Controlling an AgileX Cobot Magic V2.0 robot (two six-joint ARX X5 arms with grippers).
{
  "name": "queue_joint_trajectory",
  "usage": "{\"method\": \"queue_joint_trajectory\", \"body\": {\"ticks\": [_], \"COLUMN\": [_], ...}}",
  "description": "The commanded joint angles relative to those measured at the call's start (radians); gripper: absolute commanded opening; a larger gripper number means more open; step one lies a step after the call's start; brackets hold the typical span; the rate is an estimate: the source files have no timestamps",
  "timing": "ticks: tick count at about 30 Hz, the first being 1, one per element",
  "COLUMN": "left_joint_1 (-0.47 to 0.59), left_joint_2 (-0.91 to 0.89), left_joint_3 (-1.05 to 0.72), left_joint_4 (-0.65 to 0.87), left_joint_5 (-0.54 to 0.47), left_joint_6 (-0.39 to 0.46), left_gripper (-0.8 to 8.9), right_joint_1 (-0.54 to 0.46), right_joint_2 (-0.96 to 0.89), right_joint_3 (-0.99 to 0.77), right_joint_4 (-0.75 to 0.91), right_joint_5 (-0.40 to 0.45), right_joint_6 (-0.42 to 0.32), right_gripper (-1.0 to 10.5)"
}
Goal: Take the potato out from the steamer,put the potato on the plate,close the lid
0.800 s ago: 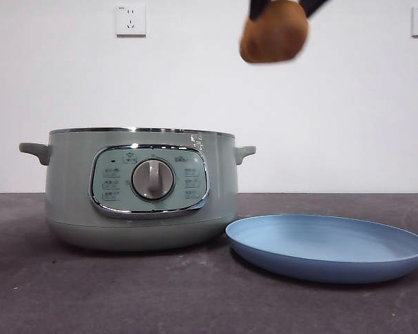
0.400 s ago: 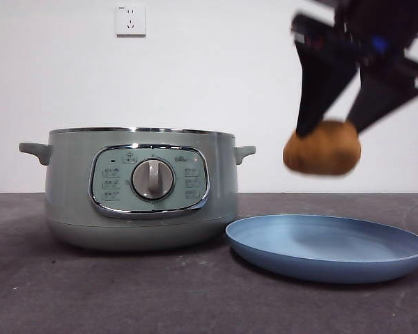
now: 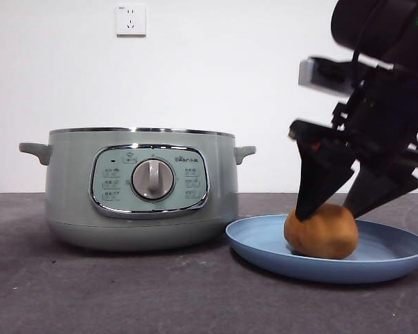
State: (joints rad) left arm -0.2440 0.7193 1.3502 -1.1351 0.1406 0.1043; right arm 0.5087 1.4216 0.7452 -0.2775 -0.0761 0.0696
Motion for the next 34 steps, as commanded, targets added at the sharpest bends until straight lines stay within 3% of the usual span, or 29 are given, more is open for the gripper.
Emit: {"method": "queue_joint_trajectory", "body": {"ticks": [1, 5, 10, 12, 21, 34], "left_joint_1": [0.003, 0.003, 0.002, -0.004, -0.069, -0.164], "left_joint_2": [0.009, 0.051, 0.115, 0.15, 0.331, 0.632], "left_joint_3": [0.013, 0.013, 0.013, 0.013, 0.013, 0.013], "left_joint_4": [0.05, 0.067, 0.126, 0.15, 0.33, 0.598], "left_joint_5": [0.002, 0.026, 0.053, 0.053, 0.077, 0.064], "left_joint_6": [-0.006, -0.005, -0.003, -0.002, 0.005, 0.058], "left_gripper": [-0.12, -0.12, -0.12, -0.12, -0.12, -0.12], "right_joint_1": [0.002, 0.002, 0.002, 0.002, 0.002, 0.002], "right_joint_2": [0.024, 0.034, 0.031, 0.029, -0.084, -0.525], "right_joint_3": [-0.008, -0.008, -0.008, -0.008, -0.005, -0.004], "right_joint_4": [0.016, 0.004, -0.013, -0.016, -0.028, -0.17], "right_joint_5": [-0.002, 0.004, 0.004, 0.004, 0.003, 0.005], "right_joint_6": [0.01, 0.013, 0.019, 0.019, 0.019, 0.027], "right_gripper": [-0.2, 0.3, 4.2, 5.1, 5.1, 5.1]}}
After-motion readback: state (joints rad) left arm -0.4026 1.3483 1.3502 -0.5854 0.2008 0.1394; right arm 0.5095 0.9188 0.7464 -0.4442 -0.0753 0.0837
